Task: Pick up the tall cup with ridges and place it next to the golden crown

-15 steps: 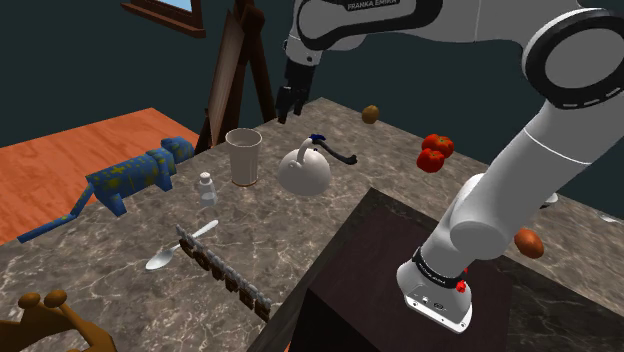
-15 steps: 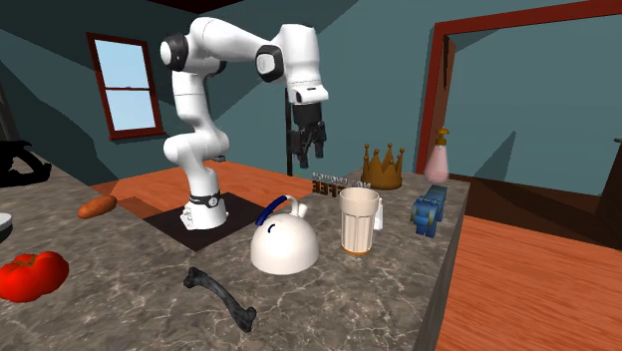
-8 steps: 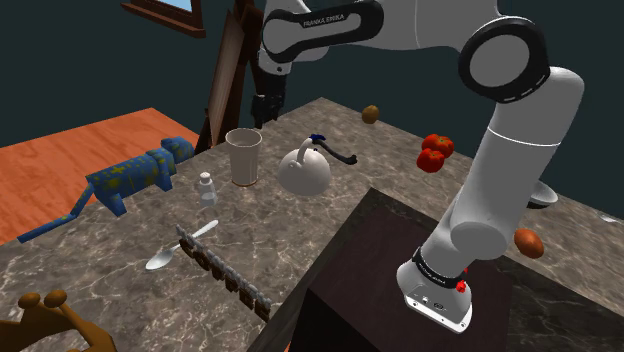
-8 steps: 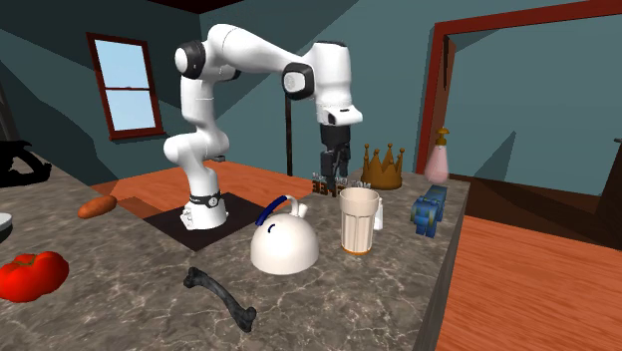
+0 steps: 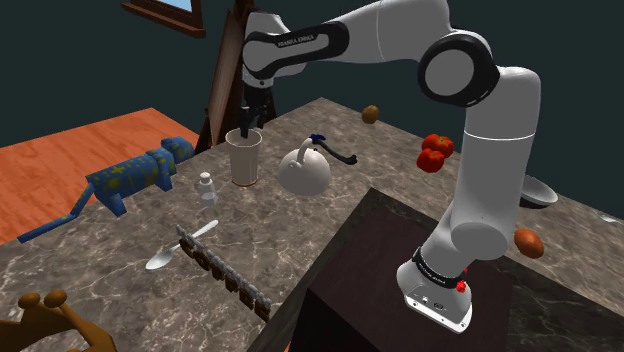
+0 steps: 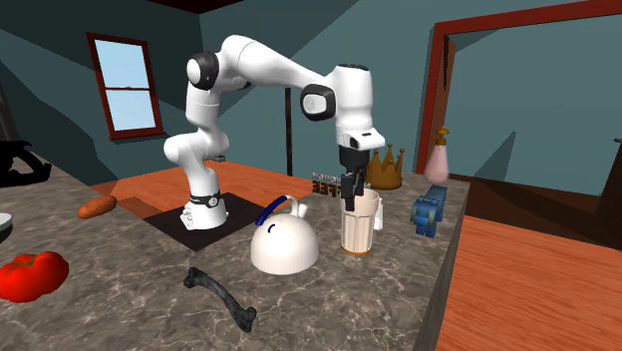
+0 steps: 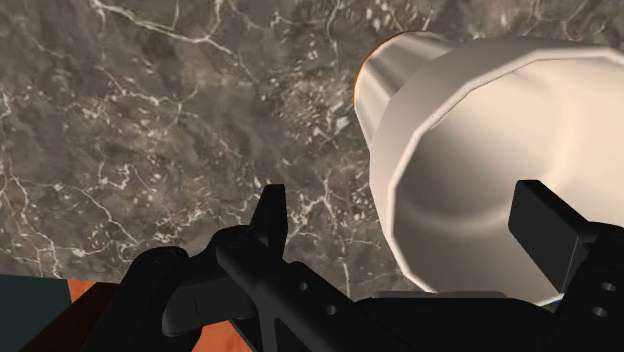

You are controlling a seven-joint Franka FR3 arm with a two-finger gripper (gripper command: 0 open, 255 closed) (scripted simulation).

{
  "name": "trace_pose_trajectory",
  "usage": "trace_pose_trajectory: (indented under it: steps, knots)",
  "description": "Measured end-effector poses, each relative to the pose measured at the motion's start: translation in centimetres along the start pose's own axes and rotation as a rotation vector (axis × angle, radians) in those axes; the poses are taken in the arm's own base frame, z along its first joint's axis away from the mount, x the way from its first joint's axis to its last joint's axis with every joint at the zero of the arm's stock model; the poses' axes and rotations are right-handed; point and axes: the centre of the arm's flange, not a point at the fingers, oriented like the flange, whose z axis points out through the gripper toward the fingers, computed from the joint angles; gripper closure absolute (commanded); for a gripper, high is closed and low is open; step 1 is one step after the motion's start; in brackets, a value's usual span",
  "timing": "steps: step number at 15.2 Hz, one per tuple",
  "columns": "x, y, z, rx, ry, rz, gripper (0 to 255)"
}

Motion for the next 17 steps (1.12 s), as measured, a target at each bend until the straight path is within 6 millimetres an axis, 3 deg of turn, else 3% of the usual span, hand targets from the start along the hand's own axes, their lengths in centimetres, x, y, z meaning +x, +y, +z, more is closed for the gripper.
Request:
trace_pose_trajectory:
  steps: [4,10,11,17]
  knots:
    - [0.1,0.0,2.0,0.0,0.0,0.0,0]
    - [0.0,0.0,2.4,0.0,0.0,0.0,0]
    - [0.0,0.0,2.4,0.0,0.0,0.0,255]
    - [0.1,0.1,2.3,-0.001,0.002,0.0,255]
